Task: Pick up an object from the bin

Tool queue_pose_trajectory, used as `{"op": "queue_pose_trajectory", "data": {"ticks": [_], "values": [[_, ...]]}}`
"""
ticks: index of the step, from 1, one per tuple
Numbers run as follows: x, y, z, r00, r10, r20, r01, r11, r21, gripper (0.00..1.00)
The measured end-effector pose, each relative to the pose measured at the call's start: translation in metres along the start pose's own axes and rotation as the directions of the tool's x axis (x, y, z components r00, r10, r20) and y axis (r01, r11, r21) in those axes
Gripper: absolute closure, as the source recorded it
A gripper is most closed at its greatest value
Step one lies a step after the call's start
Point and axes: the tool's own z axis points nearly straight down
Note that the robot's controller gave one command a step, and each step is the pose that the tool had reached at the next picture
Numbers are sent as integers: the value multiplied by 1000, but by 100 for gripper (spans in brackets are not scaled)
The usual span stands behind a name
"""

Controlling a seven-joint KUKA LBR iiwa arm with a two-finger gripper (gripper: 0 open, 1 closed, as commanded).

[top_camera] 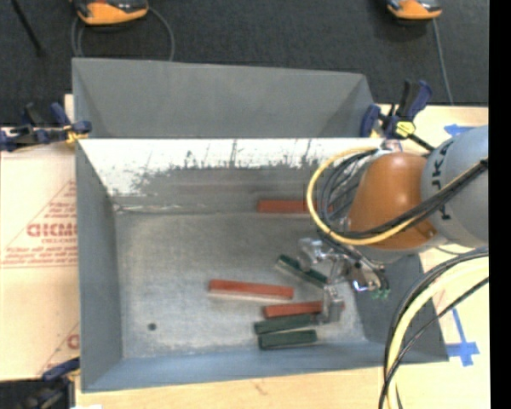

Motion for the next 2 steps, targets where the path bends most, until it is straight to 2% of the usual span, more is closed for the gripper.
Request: {"op": "queue_pose_trajectory", "data": {"ticks": [1, 2], "values": [[-3, -2, -5, 1000, -1, 9, 1, 1000, 3, 100], [-42, -17, -156, 999, 34, 6, -34, 999, 3, 100]]}}
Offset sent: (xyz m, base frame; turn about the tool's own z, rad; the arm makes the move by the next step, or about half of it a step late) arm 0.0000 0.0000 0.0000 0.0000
